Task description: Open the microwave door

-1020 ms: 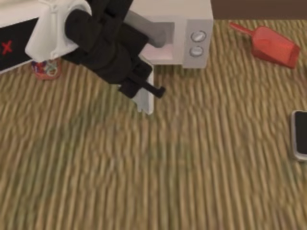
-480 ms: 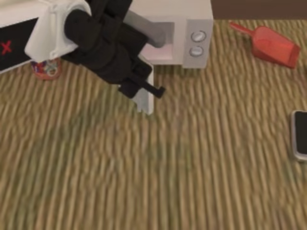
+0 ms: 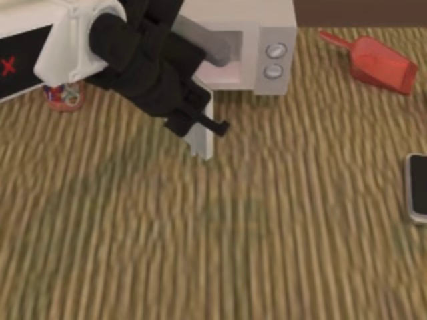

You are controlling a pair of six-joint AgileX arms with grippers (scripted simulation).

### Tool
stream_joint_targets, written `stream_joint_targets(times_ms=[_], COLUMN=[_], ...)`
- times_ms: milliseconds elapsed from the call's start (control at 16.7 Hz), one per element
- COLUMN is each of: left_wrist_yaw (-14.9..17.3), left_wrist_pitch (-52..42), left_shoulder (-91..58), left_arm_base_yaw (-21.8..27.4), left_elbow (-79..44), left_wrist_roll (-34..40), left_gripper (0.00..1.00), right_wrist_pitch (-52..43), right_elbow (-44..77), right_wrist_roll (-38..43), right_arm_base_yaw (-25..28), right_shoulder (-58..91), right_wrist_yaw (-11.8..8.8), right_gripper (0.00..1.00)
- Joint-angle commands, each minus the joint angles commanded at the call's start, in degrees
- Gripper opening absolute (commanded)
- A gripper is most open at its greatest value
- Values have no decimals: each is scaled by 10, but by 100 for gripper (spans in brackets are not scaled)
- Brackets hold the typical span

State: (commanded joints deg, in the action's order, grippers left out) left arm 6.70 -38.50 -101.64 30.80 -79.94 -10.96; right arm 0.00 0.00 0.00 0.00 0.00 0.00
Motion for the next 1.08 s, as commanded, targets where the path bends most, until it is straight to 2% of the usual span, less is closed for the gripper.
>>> stream_joint_targets(times_ms=[480,1080], left_wrist_yaw=[43,44], left_wrist_pitch=[-10,-10], left_shoulder=[25,25], left_arm_base_yaw=[-35,-35], left_elbow=[28,28], left_wrist_roll=[-87,-87], left_gripper=[0,0], right_wrist_pitch=[0,0], right_elbow=[0,0], right_wrist_roll=[0,0], right_arm_base_yaw=[0,0], right_shoulder=[0,0], right_wrist_yaw=[0,0], right_gripper=[100,100])
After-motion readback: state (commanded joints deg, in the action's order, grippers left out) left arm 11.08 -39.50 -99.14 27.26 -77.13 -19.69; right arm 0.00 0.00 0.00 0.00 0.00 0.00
